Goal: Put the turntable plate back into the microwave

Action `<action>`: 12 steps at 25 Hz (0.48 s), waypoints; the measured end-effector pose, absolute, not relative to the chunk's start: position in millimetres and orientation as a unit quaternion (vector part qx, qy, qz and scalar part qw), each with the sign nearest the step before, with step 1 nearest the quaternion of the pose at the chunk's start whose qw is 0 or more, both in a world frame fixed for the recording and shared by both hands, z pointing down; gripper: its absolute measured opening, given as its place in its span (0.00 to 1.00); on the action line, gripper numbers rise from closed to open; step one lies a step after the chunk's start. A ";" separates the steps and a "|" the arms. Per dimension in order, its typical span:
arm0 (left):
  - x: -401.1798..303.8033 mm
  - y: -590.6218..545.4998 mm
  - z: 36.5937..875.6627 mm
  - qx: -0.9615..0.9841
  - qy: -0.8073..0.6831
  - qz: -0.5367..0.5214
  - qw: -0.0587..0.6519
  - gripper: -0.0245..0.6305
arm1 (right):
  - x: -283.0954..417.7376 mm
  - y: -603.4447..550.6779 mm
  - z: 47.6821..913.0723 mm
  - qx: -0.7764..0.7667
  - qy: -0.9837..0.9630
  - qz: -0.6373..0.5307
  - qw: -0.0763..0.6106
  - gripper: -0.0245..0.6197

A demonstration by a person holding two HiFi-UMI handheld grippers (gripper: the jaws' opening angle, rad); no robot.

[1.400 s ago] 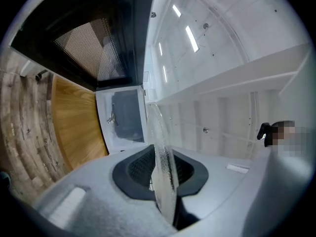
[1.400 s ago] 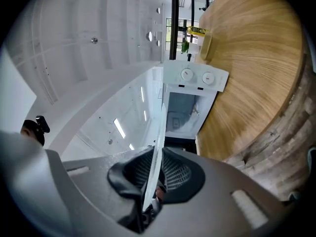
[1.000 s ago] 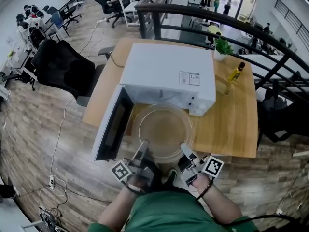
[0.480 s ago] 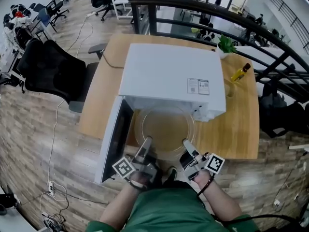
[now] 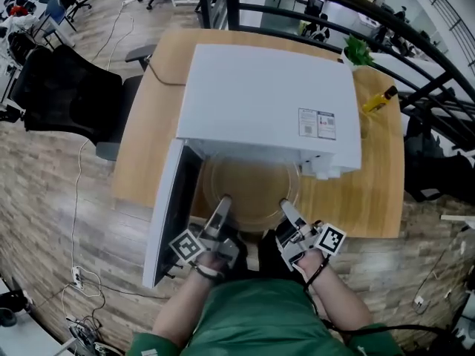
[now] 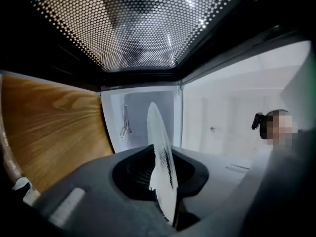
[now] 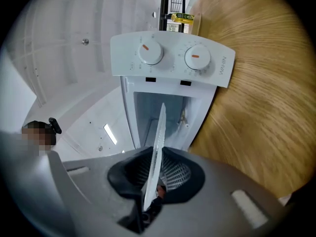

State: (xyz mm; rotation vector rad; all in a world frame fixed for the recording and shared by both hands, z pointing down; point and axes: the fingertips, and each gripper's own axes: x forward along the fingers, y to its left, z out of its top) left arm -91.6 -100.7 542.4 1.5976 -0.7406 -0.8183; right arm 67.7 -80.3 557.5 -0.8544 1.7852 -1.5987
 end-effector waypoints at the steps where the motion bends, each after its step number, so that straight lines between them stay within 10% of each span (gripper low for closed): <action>1: -90.4 -103.7 544.1 0.681 -0.316 -0.349 0.562 0.11 | 69.0 -83.1 561.4 -0.319 0.671 -0.601 0.293 0.11; 12: -86.7 -129.6 580.3 0.665 -0.340 -0.350 0.565 0.11 | 72.7 -114.7 595.1 -0.313 0.673 -0.609 0.278 0.11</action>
